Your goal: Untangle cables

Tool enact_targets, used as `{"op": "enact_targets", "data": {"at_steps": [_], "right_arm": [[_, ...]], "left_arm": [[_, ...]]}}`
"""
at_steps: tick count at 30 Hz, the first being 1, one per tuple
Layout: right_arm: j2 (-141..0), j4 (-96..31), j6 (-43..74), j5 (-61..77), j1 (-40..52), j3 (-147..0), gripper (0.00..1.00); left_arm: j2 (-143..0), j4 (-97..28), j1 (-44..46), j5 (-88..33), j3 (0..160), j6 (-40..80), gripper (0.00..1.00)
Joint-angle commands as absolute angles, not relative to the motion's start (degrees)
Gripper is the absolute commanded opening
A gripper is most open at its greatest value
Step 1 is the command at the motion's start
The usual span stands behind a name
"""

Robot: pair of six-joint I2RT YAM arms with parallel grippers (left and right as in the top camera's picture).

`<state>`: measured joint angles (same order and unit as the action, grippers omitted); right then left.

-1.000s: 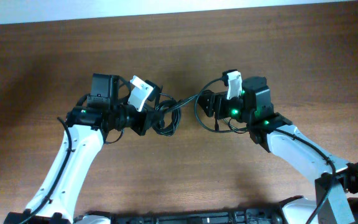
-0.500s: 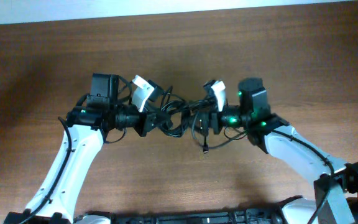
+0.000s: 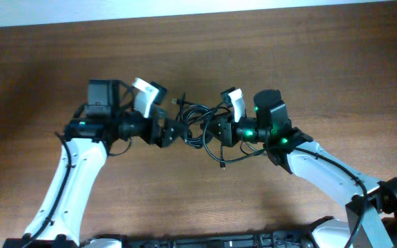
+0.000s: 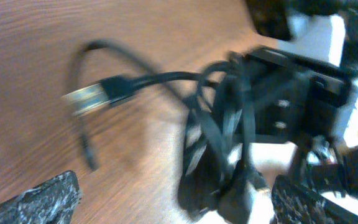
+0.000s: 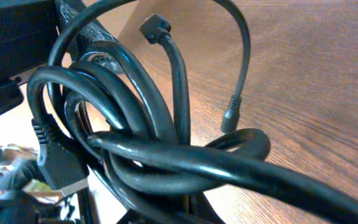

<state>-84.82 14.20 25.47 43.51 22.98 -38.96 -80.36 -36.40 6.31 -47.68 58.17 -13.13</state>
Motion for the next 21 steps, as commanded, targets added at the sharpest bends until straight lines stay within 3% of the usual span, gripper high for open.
{"op": "enact_targets", "data": {"at_steps": [1,3,8,9,11,15,19,21], "right_arm": [[-84.4,15.5,39.2,42.8,23.2,-39.6,0.04],[-84.4,15.9,44.8,42.5,23.2,-39.6,0.04],[-84.4,15.9,64.3,36.7,23.3,-39.6,0.05],[-84.4,15.9,65.5,35.6,23.3,-39.6,0.05],[-84.4,15.7,65.5,35.7,23.8,-39.6,0.04],[-84.4,15.9,65.5,35.8,28.3,-39.6,0.04],[-84.4,16.0,65.5,37.0,28.2,-39.6,0.04],[-84.4,18.8,65.5,38.2,28.2,-39.6,0.04]], "left_arm": [[-78.7,-35.7,1.0,-42.2,58.1,6.2,0.99],[-78.7,-37.3,0.7,-42.6,58.1,16.3,0.99],[-78.7,-36.8,7.8,-42.6,58.1,16.3,0.99],[-78.7,-35.4,9.8,-42.6,58.1,16.3,0.96],[-78.7,-33.0,12.2,-42.5,58.1,16.3,0.76],[-78.8,-32.6,14.2,-38.4,58.1,16.5,0.7],[-78.8,-33.1,14.2,-33.0,58.1,16.5,0.56],[-78.8,-33.0,14.5,-31.4,57.4,16.5,0.56]]}}
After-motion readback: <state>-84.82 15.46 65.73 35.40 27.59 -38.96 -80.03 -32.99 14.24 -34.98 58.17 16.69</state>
